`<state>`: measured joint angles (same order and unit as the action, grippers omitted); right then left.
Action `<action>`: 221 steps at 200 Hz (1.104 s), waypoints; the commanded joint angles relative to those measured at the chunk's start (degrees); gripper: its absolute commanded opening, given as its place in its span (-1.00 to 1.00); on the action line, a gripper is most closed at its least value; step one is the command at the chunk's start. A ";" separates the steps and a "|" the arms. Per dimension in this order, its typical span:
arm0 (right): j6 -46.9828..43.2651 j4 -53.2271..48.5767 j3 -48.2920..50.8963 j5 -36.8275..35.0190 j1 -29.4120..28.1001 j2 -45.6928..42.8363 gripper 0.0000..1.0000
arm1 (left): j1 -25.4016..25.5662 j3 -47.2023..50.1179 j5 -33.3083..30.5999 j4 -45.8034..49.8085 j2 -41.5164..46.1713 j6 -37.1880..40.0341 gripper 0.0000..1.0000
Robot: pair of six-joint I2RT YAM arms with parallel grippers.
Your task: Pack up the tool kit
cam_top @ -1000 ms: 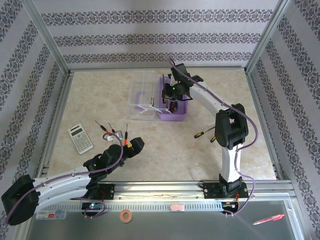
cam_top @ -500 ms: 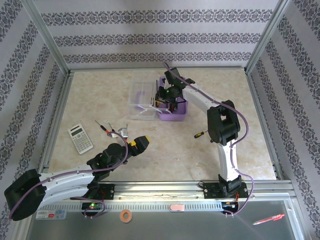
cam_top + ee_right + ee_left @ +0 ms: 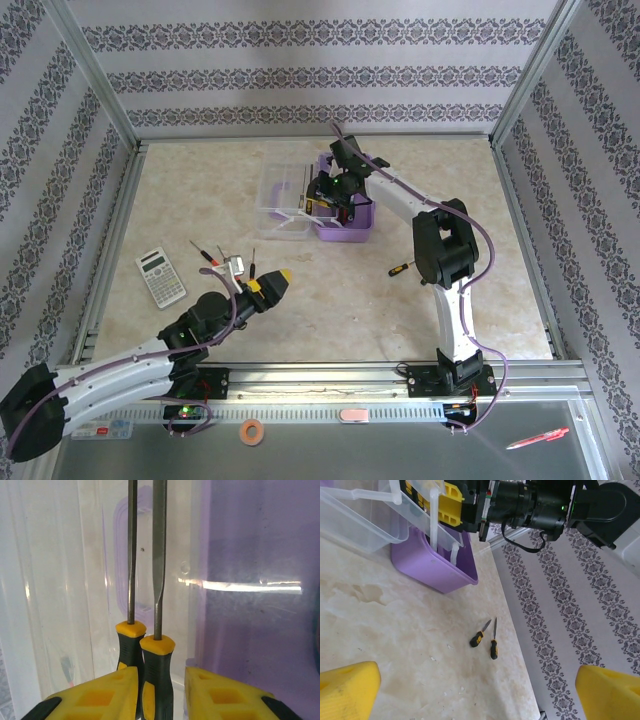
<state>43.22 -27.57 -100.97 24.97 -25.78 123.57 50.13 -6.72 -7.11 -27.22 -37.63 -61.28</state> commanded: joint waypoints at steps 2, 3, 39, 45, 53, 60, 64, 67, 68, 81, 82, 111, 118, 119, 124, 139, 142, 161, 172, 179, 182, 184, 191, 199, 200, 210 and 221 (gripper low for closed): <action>0.81 0.77 0.92 0.17 0.80 -2.54 -0.37 | -0.82 1.33 -1.77 3.65 3.08 1.39 0.99; 0.81 0.77 0.93 0.17 0.81 -2.58 -0.37 | -0.82 1.26 -1.81 3.83 3.17 1.41 0.99; 0.33 0.15 2.44 -1.75 1.84 -7.54 -0.37 | -0.83 -0.78 -1.07 7.30 2.32 3.04 0.99; 0.00 -0.44 2.72 -2.52 2.08 -8.72 -0.38 | -0.83 -1.04 -0.86 6.96 1.43 3.09 0.99; -0.60 -1.04 3.62 -3.70 2.34 -10.46 -0.38 | -0.82 -1.55 -0.56 6.40 -0.12 3.25 0.99; -1.13 -1.69 4.86 -5.22 2.61 -12.33 -0.38 | -0.82 -2.20 -0.01 5.88 -1.67 3.71 0.99; -1.35 -2.05 5.75 -6.20 2.78 -13.55 -0.38 | -0.82 -2.61 0.32 5.44 -2.71 3.98 0.99; -1.55 -2.31 6.49 -6.93 2.94 -14.47 -0.38 | -0.82 -3.00 0.68 5.22 -3.44 4.16 0.99; -1.60 -2.35 6.84 -7.20 3.02 -14.83 -0.37 | -0.82 -3.15 0.74 5.15 -3.78 4.24 0.99; -2.23 -2.97 11.36 -10.22 4.03 -19.33 -0.37 | -0.82 -5.14 2.52 4.15 -7.94 5.44 0.99; -2.25 -2.99 11.74 -10.43 4.14 -19.68 -0.37 | -0.91 -5.32 2.67 4.04 -8.27 5.54 0.99; -5.11 -7.08 23.77 -17.26 8.70 -31.17 -0.36 | -0.82 -9.64 8.26 -2.26 -20.01 7.98 0.99; -5.76 -8.95 26.45 -18.73 10.33 -33.72 -0.36 | -0.82 -10.46 9.77 -4.99 -23.13 8.04 0.99; -5.81 -9.19 26.84 -18.82 10.58 -33.91 -0.36 | -0.82 -10.57 10.07 -5.36 -23.60 7.98 0.99; -6.42 -10.22 28.76 -19.73 11.76 -35.84 -0.36 | -0.78 -11.16 11.03 -7.29 -25.59 7.78 0.99; -8.07 -12.46 35.05 -22.04 15.70 -40.73 -0.34 | -0.73 -12.48 13.98 -14.00 -32.25 6.73 0.99; -8.32 -12.64 36.29 -22.10 16.63 -41.56 -0.34 | -0.73 -12.79 14.66 -15.46 -33.54 6.40 0.99; -9.76 -14.25 42.39 -23.07 22.44 -44.98 -0.27 | -0.73 -14.50 18.40 -24.23 -41.66 4.76 0.99; -10.93 -14.45 44.60 -23.73 25.17 -46.29 -0.27 | -0.65 -14.91 18.73 -29.82 -46.67 3.58 1.00; -11.84 -14.52 45.81 -24.00 26.60 -46.91 -0.27 | -0.69 -14.67 19.87 -34.29 -49.71 2.52 0.98; -12.11 -14.53 46.17 -23.94 27.14 -47.07 -0.27 | -0.73 -14.45 20.54 -36.67 -50.87 2.41 0.98; -12.39 -14.46 46.42 -23.79 27.50 -47.16 -0.27 | -0.73 -14.28 20.91 -38.26 -51.58 2.44 0.98; -13.39 -14.28 47.09 -23.61 28.09 -47.45 -0.27 | -0.74 -13.37 21.12 -43.27 -53.64 1.99 0.99; -13.94 -14.58 47.62 -24.15 28.15 -47.08 -0.26 | -0.73 -12.29 20.26 -47.15 -55.31 0.93 0.99; -13.90 -14.64 47.71 -24.21 28.15 -47.09 -0.26 | -0.69 -12.19 20.14 -47.54 -55.51 0.83 0.99; -13.83 -14.15 48.60 -23.10 28.15 -46.54 -0.24 | -0.78 -11.89 20.18 -49.55 -56.85 0.48 0.99; -13.26 -13.91 49.44 -22.69 28.15 -45.70 -0.24 | -0.74 -12.62 20.79 -48.21 -57.08 0.03 0.93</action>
<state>31.70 -41.06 -53.06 2.59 2.48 78.00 50.11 -19.49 11.49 -62.78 -93.76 -58.85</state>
